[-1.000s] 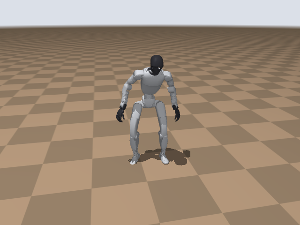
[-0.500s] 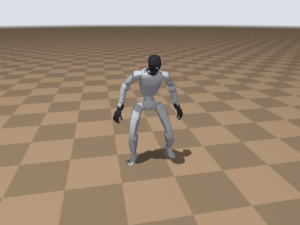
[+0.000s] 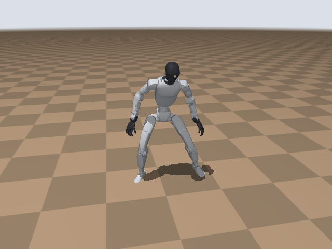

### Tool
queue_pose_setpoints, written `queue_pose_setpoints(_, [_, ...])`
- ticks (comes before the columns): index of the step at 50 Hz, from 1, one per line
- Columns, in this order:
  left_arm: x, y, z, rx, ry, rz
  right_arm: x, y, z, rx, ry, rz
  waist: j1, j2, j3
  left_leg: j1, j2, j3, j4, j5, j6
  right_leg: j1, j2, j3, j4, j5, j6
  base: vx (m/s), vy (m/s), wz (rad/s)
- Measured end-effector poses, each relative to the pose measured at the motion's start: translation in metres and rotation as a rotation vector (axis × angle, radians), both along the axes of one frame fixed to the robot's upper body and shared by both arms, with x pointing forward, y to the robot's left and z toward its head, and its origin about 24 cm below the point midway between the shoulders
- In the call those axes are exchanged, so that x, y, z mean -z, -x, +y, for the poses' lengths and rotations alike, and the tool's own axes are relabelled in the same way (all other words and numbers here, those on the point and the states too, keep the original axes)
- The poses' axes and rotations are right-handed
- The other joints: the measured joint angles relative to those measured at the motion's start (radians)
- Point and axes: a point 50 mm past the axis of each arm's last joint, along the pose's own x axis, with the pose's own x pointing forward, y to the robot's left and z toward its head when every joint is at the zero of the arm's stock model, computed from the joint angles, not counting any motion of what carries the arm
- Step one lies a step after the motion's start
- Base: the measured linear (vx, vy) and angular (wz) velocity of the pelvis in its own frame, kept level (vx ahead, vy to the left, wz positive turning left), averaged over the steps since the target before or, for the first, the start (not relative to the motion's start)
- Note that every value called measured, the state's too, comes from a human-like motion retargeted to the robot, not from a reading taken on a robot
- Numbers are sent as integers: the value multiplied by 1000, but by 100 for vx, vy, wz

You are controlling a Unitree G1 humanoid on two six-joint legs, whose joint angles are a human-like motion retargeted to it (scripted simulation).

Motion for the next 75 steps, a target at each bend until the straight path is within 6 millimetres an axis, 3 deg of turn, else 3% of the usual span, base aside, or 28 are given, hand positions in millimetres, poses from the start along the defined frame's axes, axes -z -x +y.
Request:
queue_pose_setpoints(3, [0, 8, 11, 31, -51, 83, -6, -13, 3, 2, 18, -41, -4, -42, 0, -26, -103, 24, 94, -134, 7, 45, 32, -27, -70, -5, -29, 3, -60, 18])
queue_pose_setpoints(6, [-1, 4, 14, 62, -71, 120, -7, -15, 5, 16, 22, -61, -34, -62, 0, -35, -159, 176, 120, -212, 29, 82, 57, -90, -107, 22, 27, 4, -51, 74])
queue_pose_setpoints(9, [-3, -2, 14, 35, -52, 100, -3, -13, 12, 15, -8, -47, -50, -72, 0, 26, -234, 232, -89, -171, 32, 69, 125, -73, -101, 82, 89, 1, -45, 21])
queue_pose_setpoints(12, [-2, -3, 13, -11, -30, 67, 2, -10, 19, 4, -46, -29, -75, -54, 0, 27, -165, 181, -138, -114, 95, -36, 184, 33, 100, 136, 135, 1, -44, -3])
queue_pose_setpoints(13, [-3, -3, 14, -22, -30, 64, 4, -8, 19, 11, -52, -14, -78, -50, 0, 17, -129, 164, -124, -94, 77, -63, 177, 46, 165, 131, 137, 4, -46, -20])
queue_pose_setpoints(16, [-5, -8, 14, -19, -46, 61, 8, 1, 18, 40, -65, 3, -77, -45, 0, 11, -55, 138, -110, -75, -13, -102, 45, -2, 332, 19, 86, 8, -47, -9])
queue_pose_setpoints(20, [-7, -18, 8, -32, -47, 10, 9, 14, 5, 86, -38, 13, -75, -22, 0, 3, -27, 87, -142, -36, -43, -49, -121, -70, 288, -85, 24, 9, -55, 28])
queue_pose_setpoints(22, [-7, -16, 7, -52, -46, -17, 7, 16, 2, 83, -30, -16, -43, -8, 0, -6, 23, 84, -106, -43, -55, 3, -124, -92, 154, -97, 8, 14, -67, -32])
queue_pose_setpoints(25, [-8, -9, 12, -116, -46, -46, 3, 10, 2, 46, -8, -21, -9, -18, 0, 28, 51, 108, -146, -65, -28, 78, -71, -74, -106, 26, 24, 9, -71, -23])
queue_pose_setpoints(27, [-6, 4, 19, -155, -41, -36, 0, 3, 6, 2, -11, -38, 8, -23, 0, 56, 57, 92, -176, -103, -2, 51, -53, -66, -43, 20, 7, 9, -68, -32])
queue_pose_setpoints(30, [-1, 25, 28, -167, -47, 14, -8, -12, 16, -80, -10, -92, 40, -53, 0, 74, 18, 15, -172, -148, 26, 16, -17, -50, 19, -15, 19, 8, -64, -69])
queue_pose_setpoints(32, [2, 34, 31, -121, -76, 85, -12, -18, 17, -88, 2, -118, 47, -77, 0, 50, -35, -18, -93, -156, 26, 37, 19, -53, -23, -23, -16, 4, -56, -32])
queue_pose_setpoints(35, [5, 35, 29, -21, -117, 175, -13, -17, 8, -28, 34, -109, 9, -103, 0, 6, -119, 72, 43, -169, 38, 102, 41, -100, -128, 19, -15, 3, -44, 44])
queue_pose_setpoints(38, [4, 24, 23, 53, -139, 189, -9, -9, 8, 35, 2, -112, -21, -118, 0, 1, -208, 200, 98, -228, 18, 130, 67, -139, -166, 56, 17, 7, -34, 30])
queue_pose_setpoints(40, [3, 14, 16, 65, -120, 166, -6, -4, 10, 54, -39, -96, -39, -108, 0, 37, -316, 185, -38, -212, -17, 121, 104, -134, -153, 96, 24, 2, -27, 10])
queue_pose_setpoints(42, [3, 5, 8, 57, -85, 129, -2, 0, 12, 50, -75, -61, -69, -84, 0, 86, -349, 146, -191, -181, 58, 62, 137, -84, -54, 150, 37, -1, -26, 14])
queue_pose_setpoints(43, [2, 1, 6, 54, -71, 113, -1, 2, 13, 44, -88, -43, -83, -74, 0, 88, -329, 137, -200, -177, 113, 21, 150, -45, 16, 170, 44, 0, -27, 1])
queue_pose_setpoints(45, [1, -5, 2, 56, -62, 90, 2, 4, 16, 31, -106, -18, -95, -64, 0, 63, -270, 126, -142, -158, 140, -55, 161, 26, 160, 143, 40, 6, -30, -35])
queue_pose_setpoints(48, [-3, -10, 1, 82, -89, 58, 4, 5, 29, -9, -123, -60, -90, -58, 0, 34, -180, 137, -38, -189, 68, -124, 87, 23, 355, -8, 5, 15, -30, -42])
queue_pose_setpoints(51, [-7, -22, -6, 72, -86, -4, 3, 9, 28, -25, -104, -71, -114, -45, 0, 19, -186, 103, -63, -191, 34, -90, -3, 6, 221, -53, -13, 8, -34, 53])
queue_pose_setpoints(53, [-7, -26, -13, 62, -56, -37, 2, 14, 22, -24, -100, -44, -115, -47, 0, 4, -208, 94, -57, -200, 23, -19, -21, 52, -58, 20, 17, 6, -40, 58])
queue_pose_setpoints(55, [-5, -24, -18, 24, -19, -50, 2, 20, 11, 8, -88, 24, -114, -67, 0, 13, -256, 105, -89, -193, 23, 64, -47, 100, -329, 166, 39, 3, -34, 41])
queue_pose_setpoints(60, [16, 14, -25, -40, 24, -19, -3, 3, 9, 32, -38, -67, -74, -44, 0, -110, -162, 118, 221, -253, -1, -97, -28, 136, -62, 102, 41, 5, -15, -55])
queue_pose_setpoints(63, [30, 31, -30, 0, -11, 94, -8, -12, -2, 46, 80, -91, -91, -56, 0, -149, -213, 92, 314, -294, 45, -63, -22, 152, -168, 144, -29, -4, 5, -20])
queue_pose_setpoints(65, [33, 35, -33, 56, -52, 130, -13, -14, -5, 47, 114, -128, -100, -61, 0, -167, -227, 95, 345, -313, 90, -29, -25, 142, -238, 188, -16, 0, 14, 4])
queue_pose_setpoints(70, [29, 28, -36, 101, -99, 73, -13, -2, 4, 100, 1, -221, -65, -66, 0, -71, -188, 208, 91, -278, 90, 14, 5, 122, -359, 297, 52, 2, 24, -32])
queue_pose_setpoints(72, [25, 18, -38, 99, -88, 52, -9, 9, -2, 165, -8, -168, -96, -70, 0, -3, -267, 206, -89, -222, 108, 55, -30, 109, -442, 373, 64, -5, 39, 49])
queue_pose_setpoints(75, [23, 6, -44, 173, -70, 58, -2, 23, -3, 195, -19, -122, -108, -47, 0, -1, -284, 221, -82, -210, 77, 21, -74, 30, -316, 322, -2, 0, 42, 21])
